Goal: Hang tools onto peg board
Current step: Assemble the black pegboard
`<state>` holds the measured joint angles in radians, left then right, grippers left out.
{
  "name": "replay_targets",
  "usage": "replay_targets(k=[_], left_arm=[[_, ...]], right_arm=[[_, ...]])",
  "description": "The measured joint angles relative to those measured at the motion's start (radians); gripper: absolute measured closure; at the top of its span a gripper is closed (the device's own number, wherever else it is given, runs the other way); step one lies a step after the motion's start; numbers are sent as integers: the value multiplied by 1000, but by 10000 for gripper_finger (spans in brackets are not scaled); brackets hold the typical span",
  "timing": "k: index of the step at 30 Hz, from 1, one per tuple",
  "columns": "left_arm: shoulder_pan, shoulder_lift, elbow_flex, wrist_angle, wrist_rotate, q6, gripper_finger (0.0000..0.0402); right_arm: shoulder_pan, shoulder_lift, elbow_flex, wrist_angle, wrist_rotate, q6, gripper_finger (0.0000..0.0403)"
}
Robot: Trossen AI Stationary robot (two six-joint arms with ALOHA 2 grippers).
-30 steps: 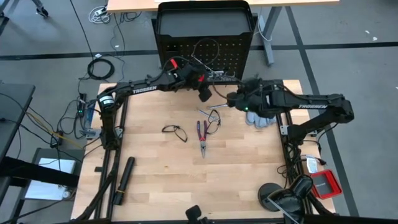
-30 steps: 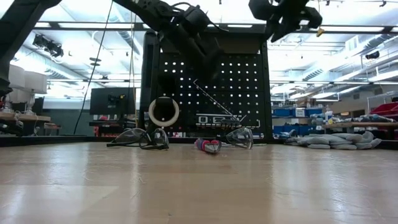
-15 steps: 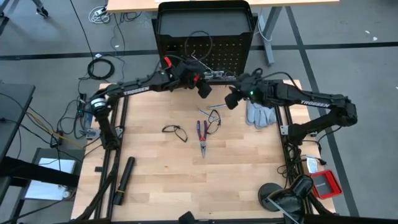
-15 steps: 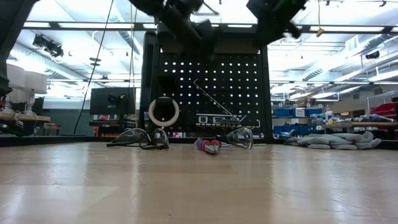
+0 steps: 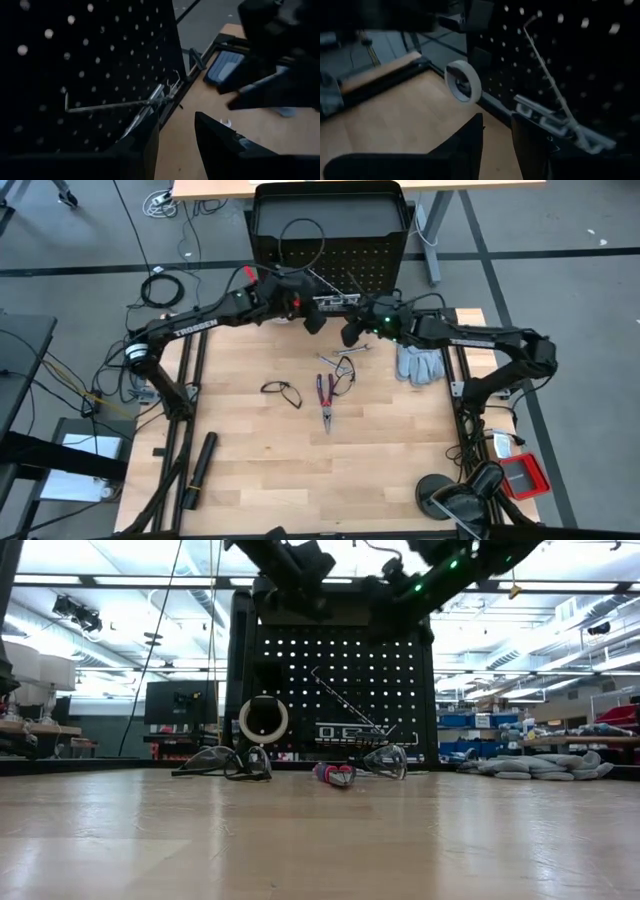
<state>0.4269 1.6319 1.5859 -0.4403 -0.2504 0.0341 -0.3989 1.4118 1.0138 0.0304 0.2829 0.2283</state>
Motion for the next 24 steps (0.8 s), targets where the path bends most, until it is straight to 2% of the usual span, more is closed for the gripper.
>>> replay_targets(k=[5, 10, 13, 16, 20, 24], left_arm=[[28, -110, -142, 79, 34, -39, 271], [62, -247, -297, 145, 50, -67, 271], [94, -314, -370, 143, 53, -128, 271], [118, -370, -420, 148, 54, -175, 271], [134, -417, -452, 128, 59, -204, 271], [147, -449, -463, 99, 56, -203, 271]], right_arm=[[-4, 96, -1, 160, 4, 147, 296], [-3, 177, 0, 285, 8, 190, 296], [-18, 222, 0, 338, 50, 194, 298], [-39, 260, 0, 361, 71, 185, 297], [-74, 303, -4, 373, 67, 277, 296], [-101, 332, -59, 553, 60, 395, 296]])
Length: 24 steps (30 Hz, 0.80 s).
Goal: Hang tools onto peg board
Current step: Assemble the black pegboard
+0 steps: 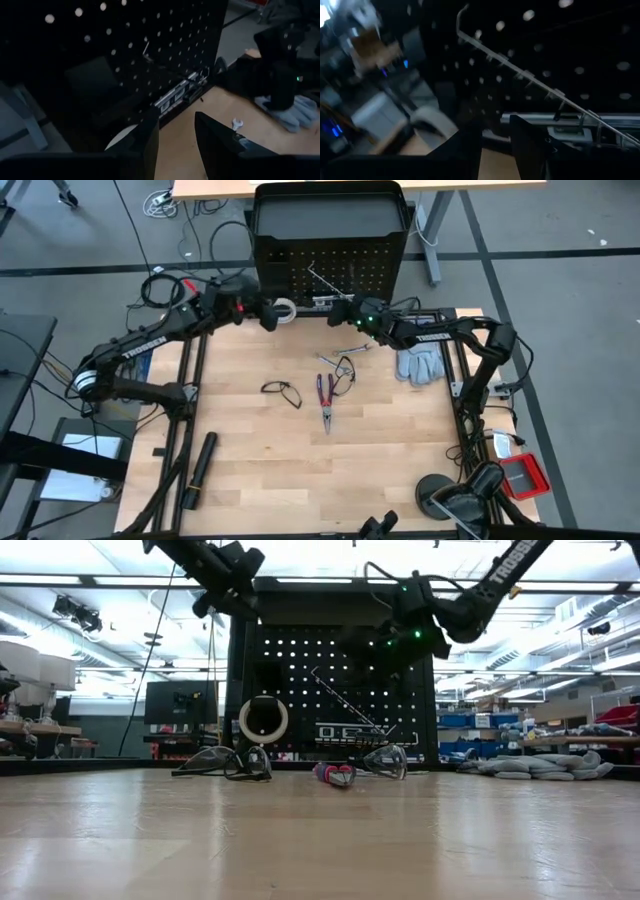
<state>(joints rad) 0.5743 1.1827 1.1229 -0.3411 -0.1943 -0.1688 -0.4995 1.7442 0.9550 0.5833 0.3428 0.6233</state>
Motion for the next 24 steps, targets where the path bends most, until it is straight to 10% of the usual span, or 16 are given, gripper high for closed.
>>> replay_targets(k=[19, 24], left_arm=[[15, -5, -2, -16, 4, 3, 271], [15, -5, -2, -16, 4, -1, 271]], right_arm=[[-28, 7, -132, 175, 30, 342, 288], [-54, 6, -131, 170, 27, 69, 281]])
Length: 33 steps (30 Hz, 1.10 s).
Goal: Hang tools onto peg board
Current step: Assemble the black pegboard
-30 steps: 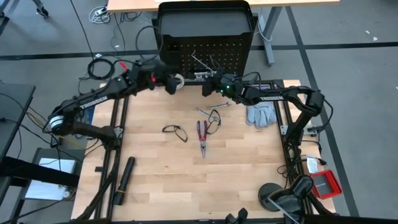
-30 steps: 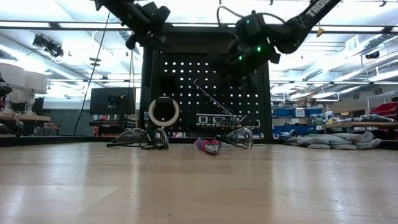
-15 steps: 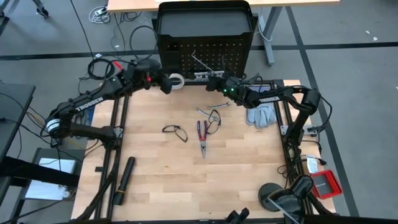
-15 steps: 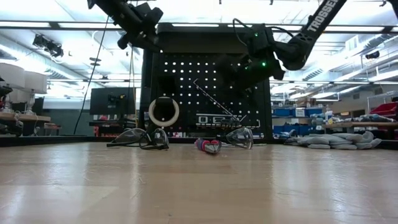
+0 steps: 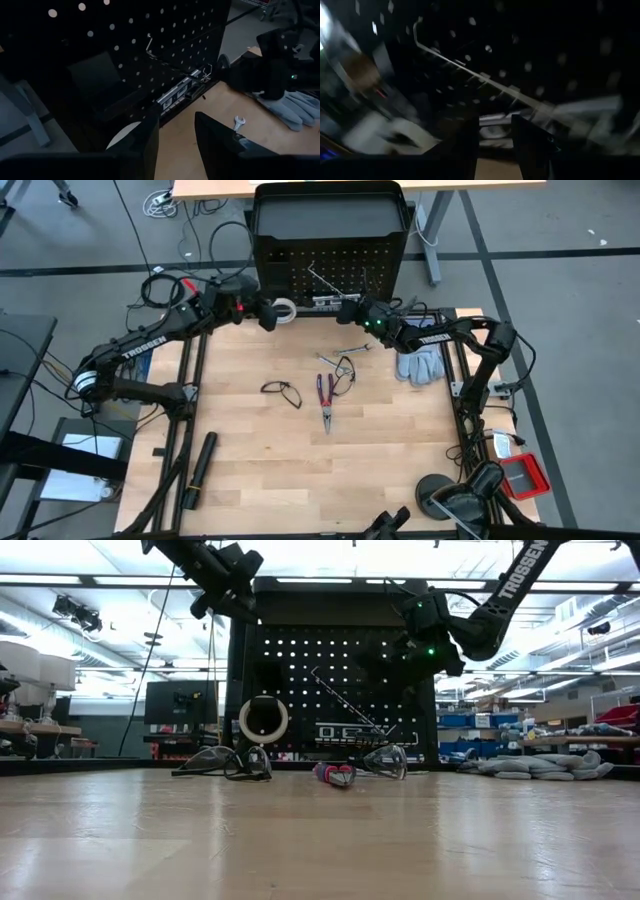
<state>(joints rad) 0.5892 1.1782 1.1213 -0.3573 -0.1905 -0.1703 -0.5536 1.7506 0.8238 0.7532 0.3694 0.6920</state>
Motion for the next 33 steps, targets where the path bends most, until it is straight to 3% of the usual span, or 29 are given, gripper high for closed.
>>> replay_targets(k=[4, 7, 15, 20, 26, 33], left_arm=[[0, 0, 0, -1, 0, -19, 271], [0, 0, 0, -6, 11, -22, 271], [0, 0, 0, -7, 47, -25, 271], [0, 0, 0, -7, 59, -25, 271], [0, 1, 0, -8, 65, -23, 271], [0, 1, 0, -8, 65, -19, 271]], right_arm=[[-2, 0, 0, -6, -1, -346, 272], [-4, 9, 1, 5, 5, -425, 270], [-6, 140, 20, 194, 26, -251, 274], [21, 195, 49, 210, 45, -80, 275], [59, 195, 58, 211, 223, 8, 290], [85, 194, 59, 159, 294, 30, 307]])
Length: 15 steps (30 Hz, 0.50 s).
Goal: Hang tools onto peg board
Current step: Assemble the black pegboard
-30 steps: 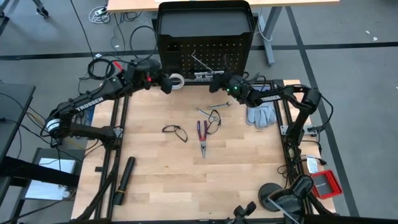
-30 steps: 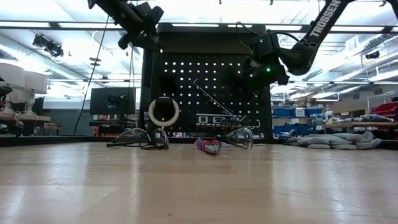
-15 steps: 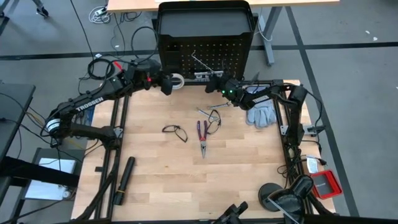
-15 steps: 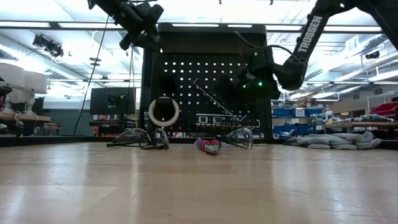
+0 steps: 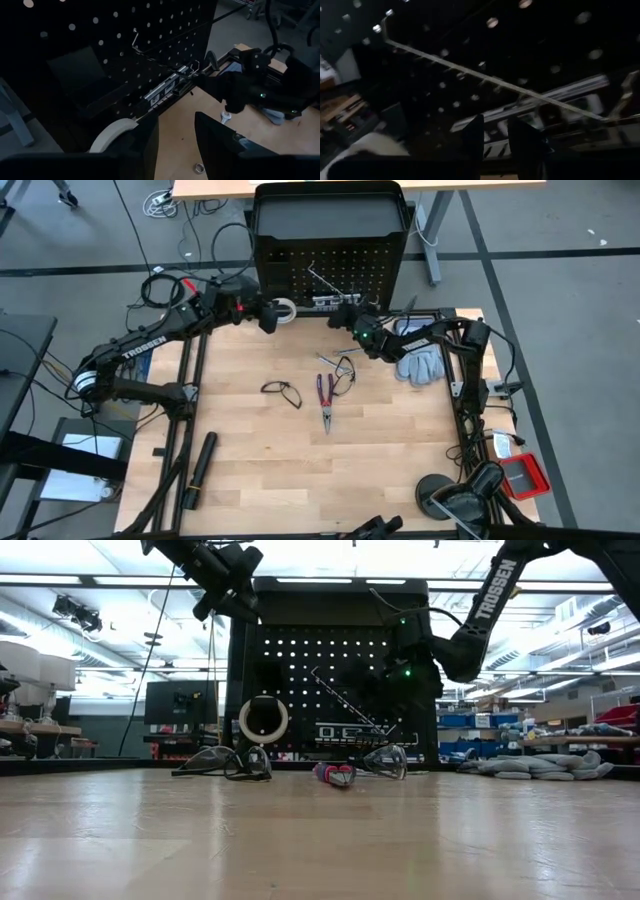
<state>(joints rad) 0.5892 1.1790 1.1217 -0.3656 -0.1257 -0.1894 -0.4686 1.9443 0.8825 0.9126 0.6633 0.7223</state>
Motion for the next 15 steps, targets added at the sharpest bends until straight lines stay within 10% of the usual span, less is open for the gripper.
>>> replay_targets(k=[15], left_arm=[[0, 0, 0, -23, 94, 1, 271]], right_arm=[[17, 0, -14, -77, 77, -28, 303]])
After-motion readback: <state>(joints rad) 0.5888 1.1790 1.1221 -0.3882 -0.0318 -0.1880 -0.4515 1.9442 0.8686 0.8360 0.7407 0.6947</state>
